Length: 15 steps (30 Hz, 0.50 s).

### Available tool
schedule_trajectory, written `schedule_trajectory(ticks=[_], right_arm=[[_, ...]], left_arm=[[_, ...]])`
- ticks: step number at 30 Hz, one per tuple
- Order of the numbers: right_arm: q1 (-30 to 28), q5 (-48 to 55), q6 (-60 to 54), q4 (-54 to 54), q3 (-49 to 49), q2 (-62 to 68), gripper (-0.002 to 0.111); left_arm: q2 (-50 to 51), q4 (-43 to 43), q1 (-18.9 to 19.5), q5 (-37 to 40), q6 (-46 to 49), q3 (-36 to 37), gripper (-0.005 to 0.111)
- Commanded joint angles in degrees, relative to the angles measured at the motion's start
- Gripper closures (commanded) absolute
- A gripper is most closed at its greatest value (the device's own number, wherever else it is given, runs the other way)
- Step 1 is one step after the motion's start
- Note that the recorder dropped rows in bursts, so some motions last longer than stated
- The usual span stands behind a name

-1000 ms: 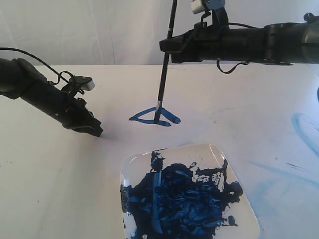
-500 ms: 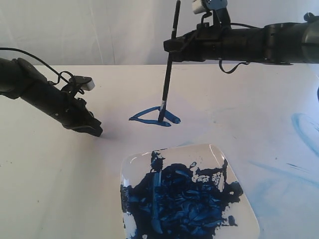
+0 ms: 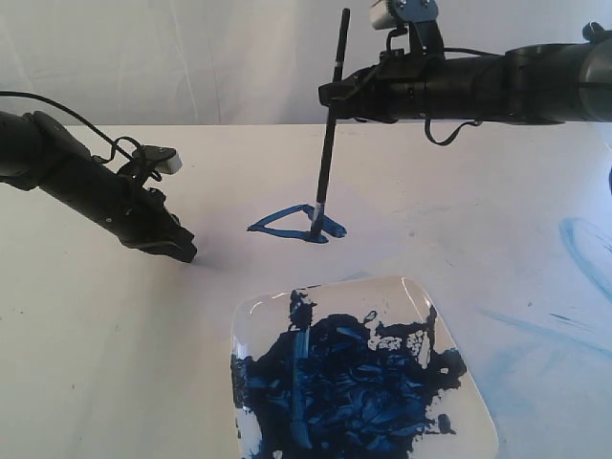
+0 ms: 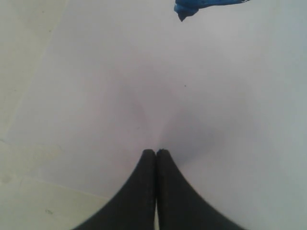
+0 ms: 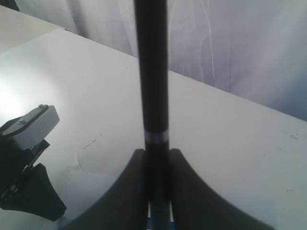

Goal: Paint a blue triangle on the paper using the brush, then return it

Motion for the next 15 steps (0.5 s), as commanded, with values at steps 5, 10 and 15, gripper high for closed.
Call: schedule_trajectory(ticks=[5,10,15], right_arm=[[-0.44,-2.8,1.06,-1.31,0.02,-0.57,0.108],[-0.44,-4.32,1.19,-1.31,0.02,-0.85,0.108],[-0.67,-4.55,2.25,-1.31,0.02,-0.87,0.108]], left_arm=[[0.0,-1.12,-0.13,1.03,-0.19,-0.08,0.107],[0.0,-1.12,-0.13,1.03,-0.19,-0.08,0.107],[0.0,-1.12,-0.13,1.03,-0.19,-0.08,0.107]])
